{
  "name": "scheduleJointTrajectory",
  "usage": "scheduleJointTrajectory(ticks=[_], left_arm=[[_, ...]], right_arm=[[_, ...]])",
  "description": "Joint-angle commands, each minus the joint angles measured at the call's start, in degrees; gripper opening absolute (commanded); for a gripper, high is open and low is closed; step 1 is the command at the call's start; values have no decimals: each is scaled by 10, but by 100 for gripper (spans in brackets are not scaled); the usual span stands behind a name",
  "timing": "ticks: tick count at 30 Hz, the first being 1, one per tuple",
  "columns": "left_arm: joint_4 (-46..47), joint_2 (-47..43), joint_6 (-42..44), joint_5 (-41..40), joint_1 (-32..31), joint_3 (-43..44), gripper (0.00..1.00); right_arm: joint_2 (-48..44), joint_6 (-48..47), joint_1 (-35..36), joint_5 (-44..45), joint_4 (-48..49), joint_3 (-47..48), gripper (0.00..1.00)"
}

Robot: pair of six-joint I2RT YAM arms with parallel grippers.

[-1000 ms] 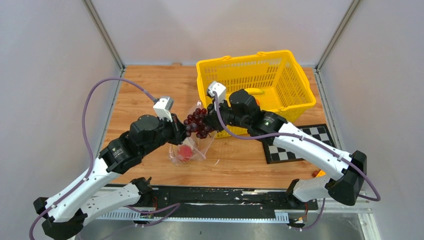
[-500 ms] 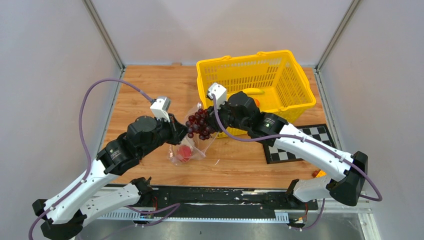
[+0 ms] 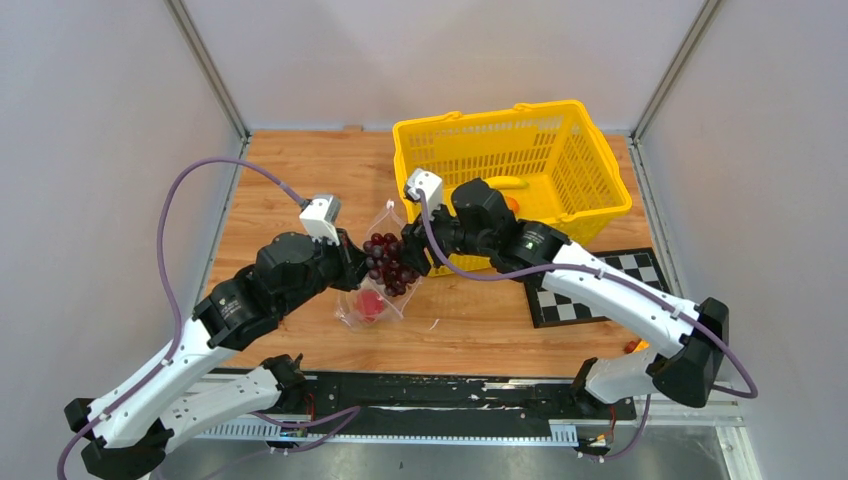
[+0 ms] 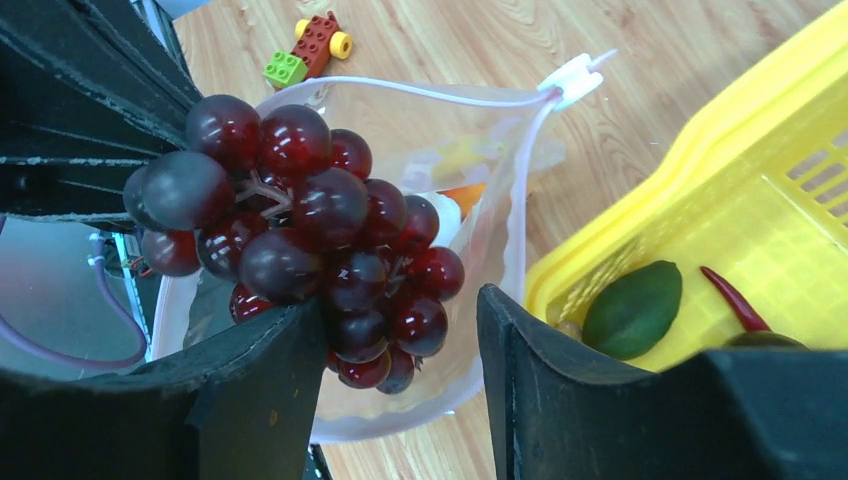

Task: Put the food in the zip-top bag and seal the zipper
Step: Place the fake fruit in the zipper food storage bag.

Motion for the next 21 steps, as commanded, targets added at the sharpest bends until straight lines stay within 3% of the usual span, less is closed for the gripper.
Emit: scheduleJointTrajectory(ticks=[1, 2, 3, 5, 6, 8, 11, 15, 21], left_arm=[[22, 6, 6, 7, -1, 22, 0], [23, 6, 6, 9, -1, 21, 0], [23, 6, 6, 10, -1, 21, 0], [21, 3, 5, 9, -1, 20, 0], [18, 2, 6, 6, -1, 20, 0], [13, -6, 6, -3, -1, 20, 0], [9, -13, 5, -16, -1, 18, 0], [9, -11, 7, -18, -1, 19, 0], [18, -1, 3, -4, -1, 15, 0]], right_arm=[[32, -1, 2, -50, 16, 37, 56], [39, -2, 2, -52, 11, 40, 55], [44, -3, 3, -50, 8, 43, 46], [48, 5, 6, 33, -4, 49, 27], [49, 8, 6, 80, -15, 51, 26], [44, 7, 6, 161, -35, 58, 31], [13, 12, 6, 182, -7, 38, 39], [-38, 31, 6, 68, 74, -16, 57], [-54, 62, 6, -29, 121, -24, 61]])
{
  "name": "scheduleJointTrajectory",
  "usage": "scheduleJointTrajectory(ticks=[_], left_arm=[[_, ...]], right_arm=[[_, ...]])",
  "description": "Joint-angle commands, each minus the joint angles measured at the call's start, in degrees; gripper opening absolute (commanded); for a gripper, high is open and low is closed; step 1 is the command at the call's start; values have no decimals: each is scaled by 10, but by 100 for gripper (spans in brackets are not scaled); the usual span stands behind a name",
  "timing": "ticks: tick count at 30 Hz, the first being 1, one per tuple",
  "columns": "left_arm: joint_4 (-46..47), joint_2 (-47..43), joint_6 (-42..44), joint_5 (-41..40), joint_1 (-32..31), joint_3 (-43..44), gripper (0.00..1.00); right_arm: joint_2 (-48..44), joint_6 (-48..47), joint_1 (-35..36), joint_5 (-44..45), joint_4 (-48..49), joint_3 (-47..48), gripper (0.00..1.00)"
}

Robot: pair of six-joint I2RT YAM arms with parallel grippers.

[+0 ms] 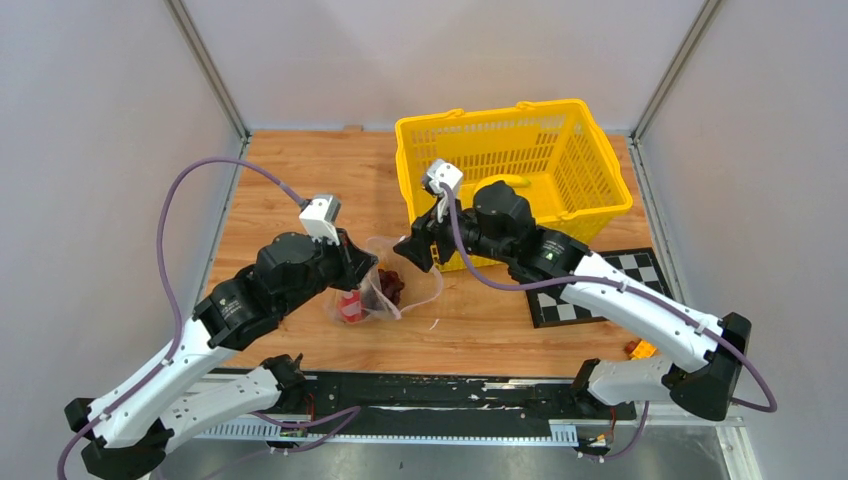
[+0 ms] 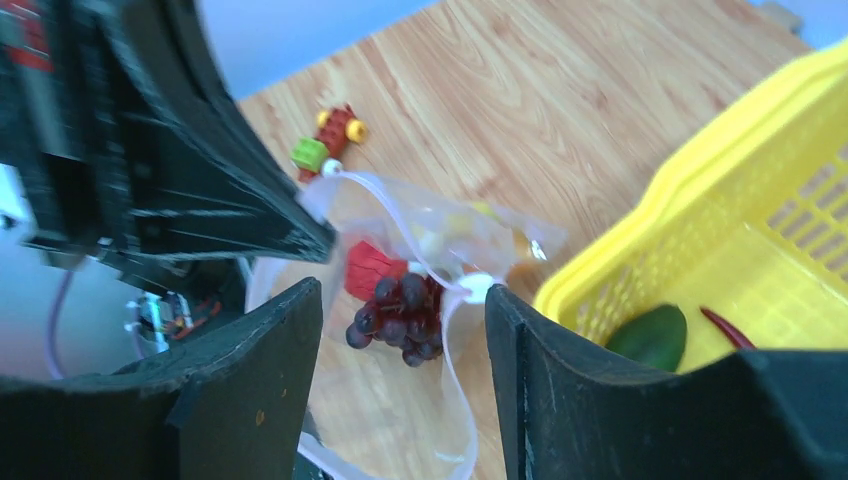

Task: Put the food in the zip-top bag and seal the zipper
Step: Place the fake fruit in the zipper food storage bag, then adjust the zipper food storage bag at the center of the board.

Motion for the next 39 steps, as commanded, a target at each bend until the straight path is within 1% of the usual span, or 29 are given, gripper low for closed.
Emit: scheduleJointTrajectory(ticks=[1, 5, 9, 13, 15, 18, 20, 22, 26, 28, 29, 32, 33, 34, 36, 39], left_arm=[[22, 2, 2, 5, -1, 14, 0], [21, 0, 1, 6, -1, 13, 0], [21, -4, 2, 6, -1, 9, 0], [18, -4, 1, 6, -1, 12, 0], [17, -6, 3, 2, -1, 14, 0], [16, -8, 2, -6, -1, 13, 0], [21, -8, 1, -6, -1, 9, 0], [20, -6, 1, -2, -1, 12, 0], [21, -8, 0, -7, -1, 8, 0], [25, -6, -1, -6, -1, 7, 0], [25, -3, 0, -4, -1, 8, 0], [2, 5, 24, -10, -1, 25, 0], [-31, 9, 40, -42, -1, 47, 0], [-64, 12, 53, -78, -1, 78, 0], [-126, 12, 76, -132, -1, 121, 0], [-160, -5, 84, -155, -1, 164, 0]], right_arm=[[-14, 29, -1, -67, 71, 1, 61], [-19, 33, -1, -58, 67, -1, 61], [-37, 35, -1, -16, 62, -13, 61], [-37, 54, -1, 39, -18, -4, 64], [-43, 77, -1, 61, -51, -27, 65], [-69, 126, -1, 98, -69, -70, 67], [-86, 154, -1, 92, -63, -98, 67], [-96, 169, -1, 62, -57, -123, 68], [-78, 188, -1, 18, -45, -159, 66], [-51, 193, -1, -25, -29, -158, 61], [-38, 198, -1, -42, -25, -151, 53], [-14, 196, 8, -75, -4, -122, 16], [-11, 191, 11, -74, 0, -107, 7], [-9, 184, 14, -79, 8, -90, 0], [-7, 180, 15, -108, 42, -67, 0], [14, 192, 15, -170, 98, -28, 0]])
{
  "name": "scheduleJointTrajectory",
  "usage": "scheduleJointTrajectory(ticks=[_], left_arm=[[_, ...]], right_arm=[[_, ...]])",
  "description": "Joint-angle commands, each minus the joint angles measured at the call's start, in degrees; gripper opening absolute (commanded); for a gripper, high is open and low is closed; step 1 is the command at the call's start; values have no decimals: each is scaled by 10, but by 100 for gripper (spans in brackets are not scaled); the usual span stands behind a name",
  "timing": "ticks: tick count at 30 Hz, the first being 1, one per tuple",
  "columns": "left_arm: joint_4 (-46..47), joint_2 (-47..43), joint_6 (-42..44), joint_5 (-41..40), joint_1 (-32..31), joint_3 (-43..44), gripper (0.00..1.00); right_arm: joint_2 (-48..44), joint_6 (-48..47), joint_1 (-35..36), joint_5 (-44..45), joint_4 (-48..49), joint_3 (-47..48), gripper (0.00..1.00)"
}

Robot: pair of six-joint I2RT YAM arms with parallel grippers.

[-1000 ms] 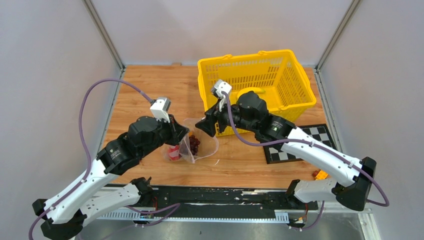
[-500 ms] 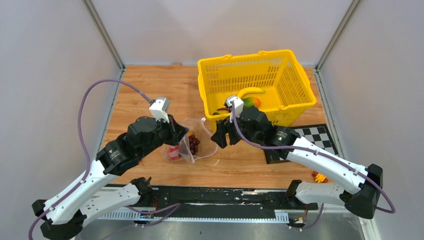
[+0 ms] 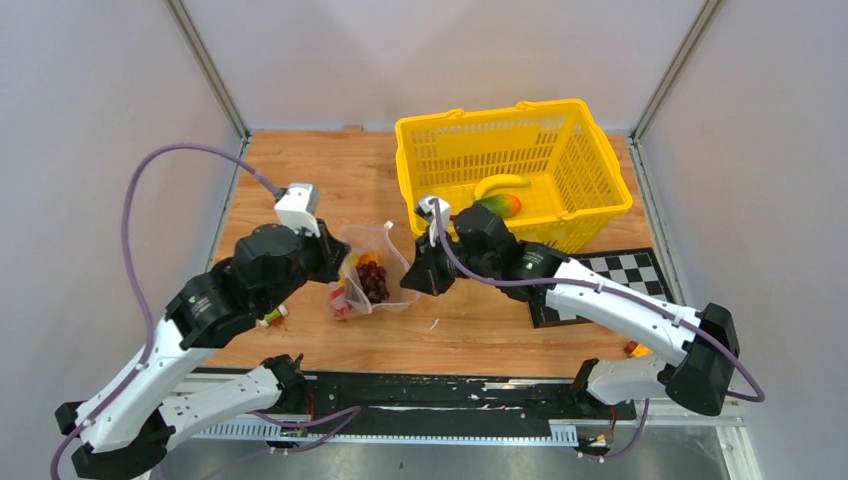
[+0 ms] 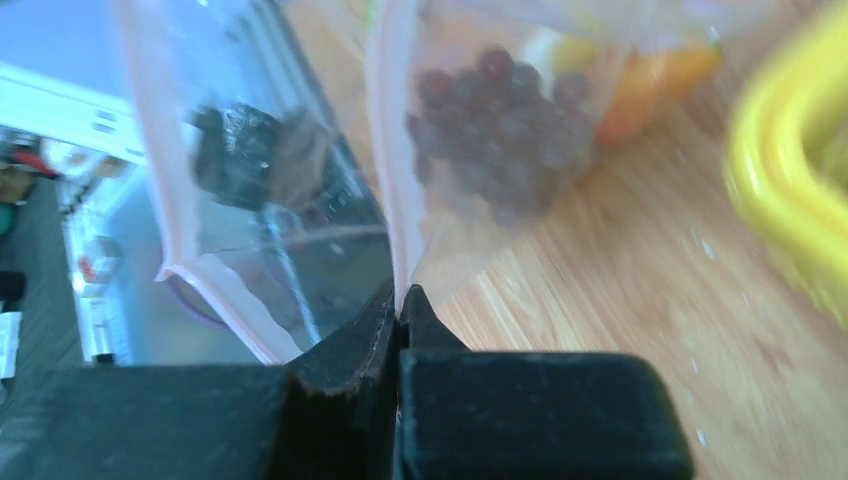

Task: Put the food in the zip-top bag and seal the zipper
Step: Adjust the zipper food storage bag at the center of the board.

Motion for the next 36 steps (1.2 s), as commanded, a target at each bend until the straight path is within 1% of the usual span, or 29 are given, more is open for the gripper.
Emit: scheduleJointTrajectory(ticks=[1, 3, 6, 8, 11, 14, 16, 20, 23, 24, 26, 27, 29, 30, 31, 34, 35, 36], left_arm=[[-78, -31, 34, -90, -1, 96, 0], [-124, -32, 21, -112, -1, 133, 0], [-176, -34, 8, -142, -1, 175, 0], [-193, -33, 6, -152, -1, 193, 0], [-199, -35, 8, -162, -1, 199, 0], [-176, -27, 18, -124, -1, 173, 0], [-145, -21, 19, -104, -1, 140, 0], [-60, -12, 7, -58, -1, 43, 0], [-18, 0, -4, -44, -1, -4, 0], [-9, 3, -7, -43, -1, -13, 0], [3, 8, -9, -46, -1, -24, 0], [8, 8, -10, -47, -1, -27, 0], [17, 7, -10, -50, -1, -30, 0], [19, 6, -9, -50, 0, -30, 0], [23, 3, -7, -49, -1, -30, 0], [28, -2, -5, -44, -1, -31, 0], [30, -5, -4, -42, -1, -33, 0], [31, -7, -4, -38, -1, -34, 0]], right_arm=[[29, 15, 4, -113, 125, 99, 0], [65, 19, 4, -147, 126, 148, 0], [124, 23, 4, -158, 116, 215, 0], [162, 20, 4, -183, 112, 257, 0], [200, 23, 3, -194, 97, 289, 0], [206, 19, 1, -163, 101, 266, 0], [206, 7, -5, -124, 78, 251, 1], [210, -34, -25, -54, 18, 233, 6], [210, -61, -46, -59, -23, 243, 16], [204, -70, -50, -60, -32, 248, 23], [188, -100, -51, -62, -62, 272, 40], [180, -114, -51, -61, -76, 280, 45], [151, -136, -51, -40, -93, 295, 51], [134, -153, -52, -15, -96, 297, 55], [114, -169, -52, 29, -99, 297, 59], [49, -218, -65, 190, -73, 271, 76], [36, -223, -78, 226, -63, 261, 80], [26, -224, -99, 244, -63, 257, 82]])
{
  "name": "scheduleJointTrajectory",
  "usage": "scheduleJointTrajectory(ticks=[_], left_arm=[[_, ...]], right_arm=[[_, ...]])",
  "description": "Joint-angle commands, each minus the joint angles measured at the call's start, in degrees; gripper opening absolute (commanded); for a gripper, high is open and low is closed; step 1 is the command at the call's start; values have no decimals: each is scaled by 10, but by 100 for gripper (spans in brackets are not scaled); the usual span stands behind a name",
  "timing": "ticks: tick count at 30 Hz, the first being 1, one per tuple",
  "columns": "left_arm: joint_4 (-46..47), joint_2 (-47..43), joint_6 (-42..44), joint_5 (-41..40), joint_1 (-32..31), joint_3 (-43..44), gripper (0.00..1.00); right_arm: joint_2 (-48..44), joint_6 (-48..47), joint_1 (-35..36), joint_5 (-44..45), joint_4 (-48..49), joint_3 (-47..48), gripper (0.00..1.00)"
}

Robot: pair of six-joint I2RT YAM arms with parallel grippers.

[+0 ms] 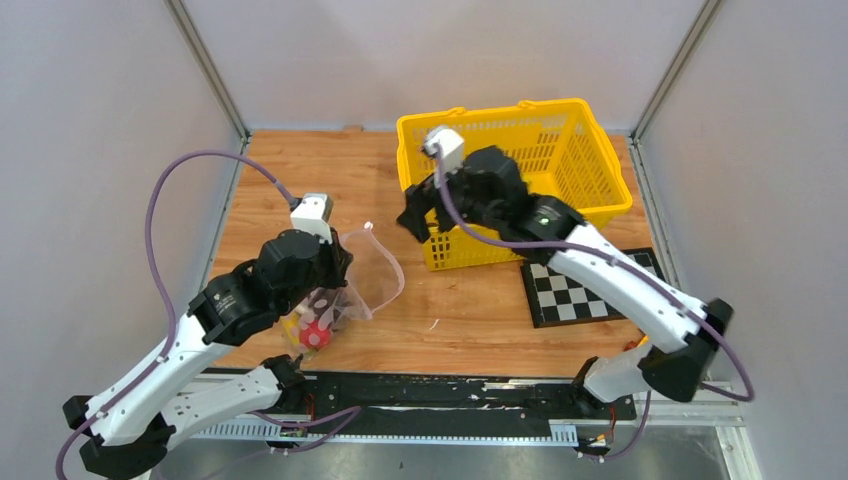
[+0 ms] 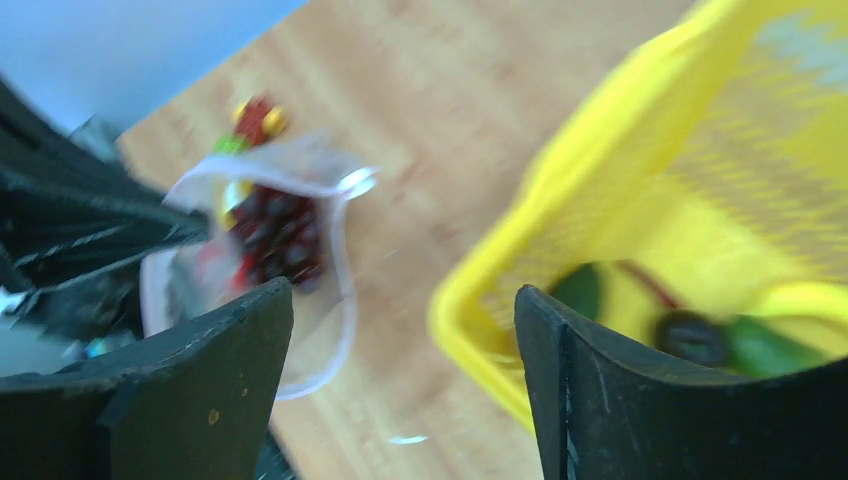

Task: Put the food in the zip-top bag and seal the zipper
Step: Adjust the zipper food storage bag at the center of the board, then pick up the fake fruit from the bin.

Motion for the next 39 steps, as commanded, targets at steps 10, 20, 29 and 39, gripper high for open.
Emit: scheduleJointTrajectory(ticks=[10, 20, 29, 39], left_arm=[[62, -26, -12, 37, -1, -10, 0], [71, -26, -19, 64, -1, -18, 0], [69, -43, -19, 56, -1, -26, 0], [69, -43, -19, 59, -1, -29, 0]], right_arm=[[23, -48, -314, 118, -53, 20, 88], [233, 118, -362, 117, -134, 118, 85], [279, 347, -365, 171, -162, 122, 87], [328, 440, -363, 150, -192, 134, 84]])
